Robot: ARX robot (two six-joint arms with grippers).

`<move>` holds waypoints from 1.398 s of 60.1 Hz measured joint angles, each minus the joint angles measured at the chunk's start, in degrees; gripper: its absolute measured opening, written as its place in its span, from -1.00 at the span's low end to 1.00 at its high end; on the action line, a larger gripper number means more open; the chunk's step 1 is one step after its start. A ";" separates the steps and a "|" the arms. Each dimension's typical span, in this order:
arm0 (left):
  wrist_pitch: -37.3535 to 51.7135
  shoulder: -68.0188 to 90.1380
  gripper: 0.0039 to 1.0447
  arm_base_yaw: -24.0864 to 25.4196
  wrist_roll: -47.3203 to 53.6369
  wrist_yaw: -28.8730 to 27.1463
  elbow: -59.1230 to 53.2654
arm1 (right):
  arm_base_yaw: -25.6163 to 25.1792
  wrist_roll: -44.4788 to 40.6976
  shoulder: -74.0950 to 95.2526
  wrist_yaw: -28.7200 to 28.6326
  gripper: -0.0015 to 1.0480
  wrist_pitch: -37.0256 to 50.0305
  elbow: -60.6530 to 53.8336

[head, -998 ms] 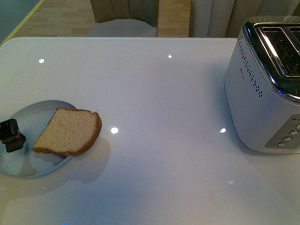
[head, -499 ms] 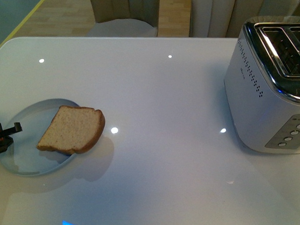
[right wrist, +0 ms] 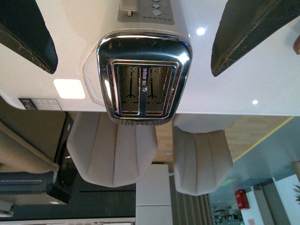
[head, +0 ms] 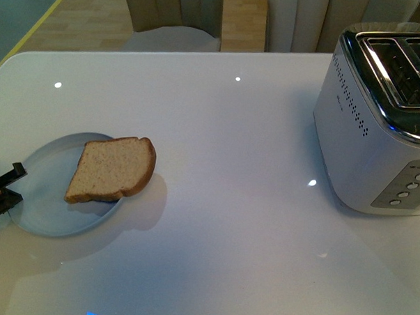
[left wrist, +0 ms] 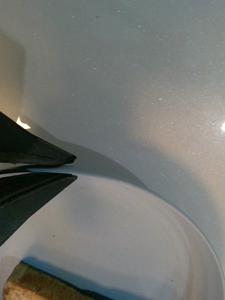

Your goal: Left arm holds plate, right arm toasts bread

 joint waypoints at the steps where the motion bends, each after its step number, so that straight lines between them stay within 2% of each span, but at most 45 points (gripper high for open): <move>1: 0.04 -0.22 -0.95 0.09 -0.31 0.20 -0.22 | 0.00 0.00 0.00 0.00 0.83 0.00 0.00; 22: -0.87 -13.29 -0.95 2.80 -5.51 3.45 -7.34 | 0.00 0.00 0.00 0.00 0.83 0.00 0.00; 37: -9.09 -29.99 -0.95 0.17 -8.66 5.70 -11.45 | 0.00 0.00 0.00 0.00 0.83 0.00 0.00; 60: -24.65 -48.39 -0.95 -11.37 -13.81 3.50 -10.71 | 0.00 0.00 0.00 0.00 0.83 0.00 0.00; 67: -28.59 -51.80 -0.95 -16.02 -16.61 1.95 -9.18 | 0.00 0.00 0.00 0.00 0.83 0.00 0.00; 78: -32.52 -55.78 -0.95 -26.16 -22.88 -1.51 -6.12 | 0.00 0.00 0.00 0.00 0.83 0.00 0.00; 84: -33.42 -56.17 -0.95 -29.35 -25.11 -2.73 -5.09 | 0.00 0.00 0.00 0.00 0.83 0.00 0.00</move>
